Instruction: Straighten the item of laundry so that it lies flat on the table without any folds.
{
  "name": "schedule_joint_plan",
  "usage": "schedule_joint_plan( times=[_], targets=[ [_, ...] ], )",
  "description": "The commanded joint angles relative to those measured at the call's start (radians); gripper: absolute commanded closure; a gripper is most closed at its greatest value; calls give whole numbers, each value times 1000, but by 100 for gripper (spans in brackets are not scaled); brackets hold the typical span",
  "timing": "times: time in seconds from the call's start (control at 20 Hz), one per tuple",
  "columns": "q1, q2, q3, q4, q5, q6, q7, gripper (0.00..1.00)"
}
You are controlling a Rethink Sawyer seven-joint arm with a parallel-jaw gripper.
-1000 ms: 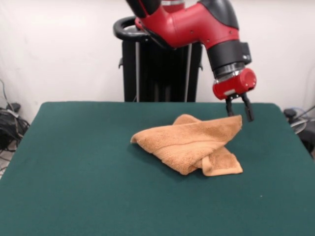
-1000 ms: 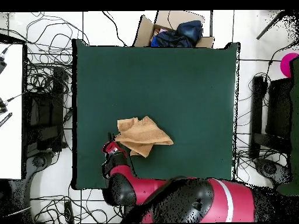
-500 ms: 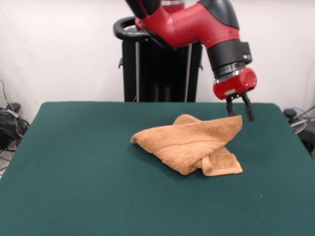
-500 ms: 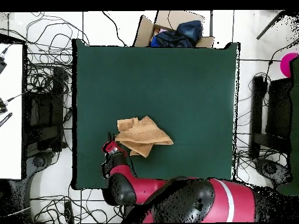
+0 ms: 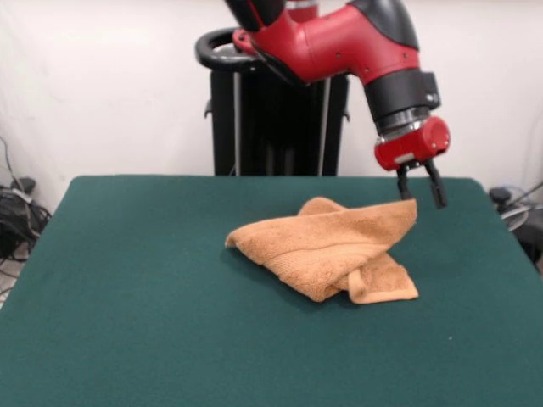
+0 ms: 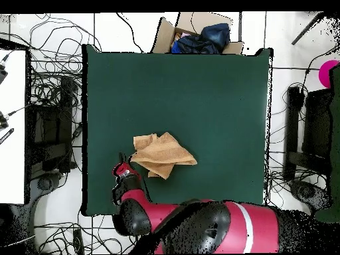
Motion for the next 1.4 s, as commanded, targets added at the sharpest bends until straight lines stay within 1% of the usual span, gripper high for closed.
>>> schedule_joint_plan(
  times=[0.05,0.15,0.2,0.3,0.45,0.8,1.1,1.4],
  targets=[
    [49,42,-69,-133,75,15,155,0],
    [61,39,-89,-139,82,33,137,0],
    [75,39,-112,-145,89,57,110,0],
    [85,56,-134,-163,83,58,101,0],
    [95,72,-151,-180,76,53,108,0],
    [114,72,-186,-196,72,60,107,0],
    [119,59,-180,-193,60,22,143,0],
    [84,87,-141,-201,13,-73,221,0]
  ],
)
